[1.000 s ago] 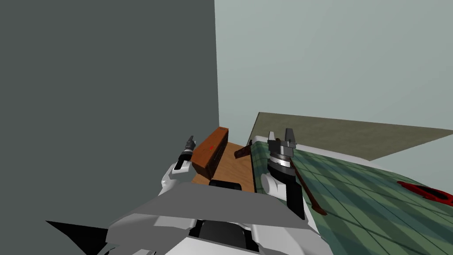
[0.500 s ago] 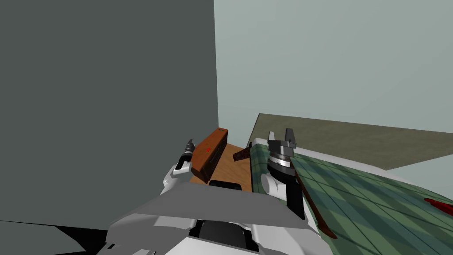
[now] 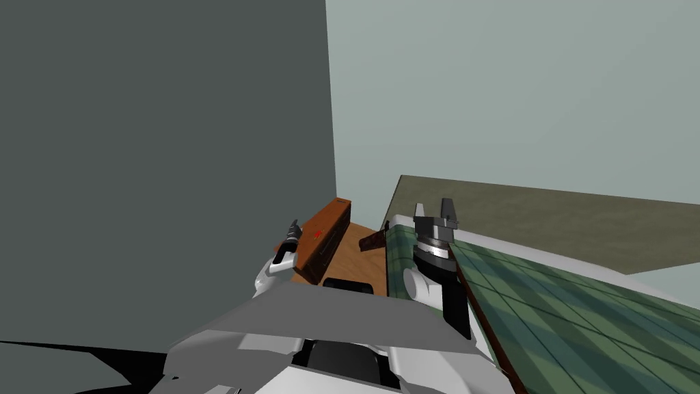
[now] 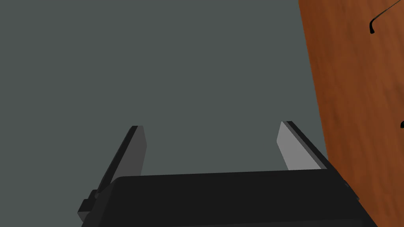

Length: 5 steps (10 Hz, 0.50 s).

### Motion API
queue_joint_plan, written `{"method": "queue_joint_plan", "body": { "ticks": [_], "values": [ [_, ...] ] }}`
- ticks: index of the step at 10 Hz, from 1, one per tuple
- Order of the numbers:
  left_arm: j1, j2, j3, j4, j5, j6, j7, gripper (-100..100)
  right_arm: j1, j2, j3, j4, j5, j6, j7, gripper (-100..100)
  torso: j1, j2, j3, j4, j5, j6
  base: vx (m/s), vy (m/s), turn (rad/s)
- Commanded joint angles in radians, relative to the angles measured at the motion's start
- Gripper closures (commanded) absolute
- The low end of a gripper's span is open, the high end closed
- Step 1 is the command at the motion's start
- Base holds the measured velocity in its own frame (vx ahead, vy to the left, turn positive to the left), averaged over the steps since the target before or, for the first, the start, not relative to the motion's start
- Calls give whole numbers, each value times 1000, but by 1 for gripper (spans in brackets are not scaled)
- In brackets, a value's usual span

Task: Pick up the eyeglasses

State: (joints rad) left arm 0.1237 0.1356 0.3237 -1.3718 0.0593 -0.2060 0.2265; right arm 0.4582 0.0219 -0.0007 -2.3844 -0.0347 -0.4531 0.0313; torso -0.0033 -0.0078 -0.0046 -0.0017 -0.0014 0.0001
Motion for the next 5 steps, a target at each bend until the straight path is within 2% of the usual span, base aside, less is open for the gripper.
{"method": "queue_joint_plan", "body": {
  "ticks": [1, 3, 4, 5],
  "values": [
    [-11, 2, 4, 50, 23, 10, 10, -100, 0, 0, 0, 0, 0, 0, 0, 0, 0, 0, 0, 0, 0, 0, 98, -78, 42],
    [-20, -1, 6, 114, 62, 25, 23, -100, 0, 0, 0, 0, 0, 0, 0, 0, -1, -4, -2, -1, 0, 0, 181, -94, 82],
    [-20, -1, 6, 127, 62, 25, 23, -100, 0, 0, 0, 0, 0, 0, 0, 0, -2, -6, -3, -1, 0, 0, 116, -85, 14],
    [-22, -2, 4, 163, 82, 32, 29, -100, 0, 0, 0, 0, 0, 0, 0, 0, -1, -3, -2, -1, 0, 0, 100, -77, 41]
  ]
}}
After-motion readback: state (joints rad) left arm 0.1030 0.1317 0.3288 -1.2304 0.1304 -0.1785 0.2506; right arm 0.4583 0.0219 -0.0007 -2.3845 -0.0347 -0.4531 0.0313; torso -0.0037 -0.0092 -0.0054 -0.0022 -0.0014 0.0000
